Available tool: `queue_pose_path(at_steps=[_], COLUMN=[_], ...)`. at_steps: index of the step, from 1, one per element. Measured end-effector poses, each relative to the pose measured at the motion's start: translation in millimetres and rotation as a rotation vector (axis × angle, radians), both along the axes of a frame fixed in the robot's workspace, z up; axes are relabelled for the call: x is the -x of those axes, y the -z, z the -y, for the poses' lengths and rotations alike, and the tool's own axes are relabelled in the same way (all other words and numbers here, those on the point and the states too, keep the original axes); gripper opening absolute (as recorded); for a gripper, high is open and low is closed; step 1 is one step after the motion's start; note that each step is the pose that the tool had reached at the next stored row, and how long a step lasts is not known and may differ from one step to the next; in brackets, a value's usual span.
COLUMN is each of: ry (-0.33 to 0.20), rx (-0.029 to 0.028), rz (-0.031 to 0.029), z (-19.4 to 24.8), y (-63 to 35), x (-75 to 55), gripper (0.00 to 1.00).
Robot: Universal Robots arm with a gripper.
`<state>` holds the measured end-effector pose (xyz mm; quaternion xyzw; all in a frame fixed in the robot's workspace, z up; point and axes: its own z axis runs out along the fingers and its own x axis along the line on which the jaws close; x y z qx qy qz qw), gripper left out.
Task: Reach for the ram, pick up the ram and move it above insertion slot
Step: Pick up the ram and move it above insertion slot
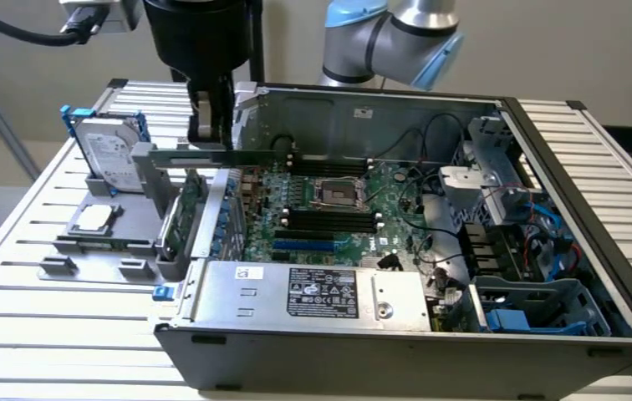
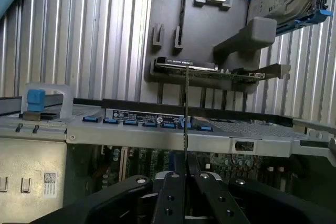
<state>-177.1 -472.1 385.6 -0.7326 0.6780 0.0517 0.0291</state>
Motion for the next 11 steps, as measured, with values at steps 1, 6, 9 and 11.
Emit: queue_pose_path(at_steps=[1, 6, 9, 11], ry=[0.0, 0.0, 0.0, 0.0], rx=[-0.0001, -0.0001, 0.0, -0.0001], rz=[0.0, 0.0001, 0.0001, 0.0001], z=[0.0, 0.0, -0.1, -0.2], y=[0.0, 0.0, 0.0, 0.0], x=[-4.5, -27.3, -40.7, -50.2], gripper=[0.13, 0.13, 0.13, 0.13])
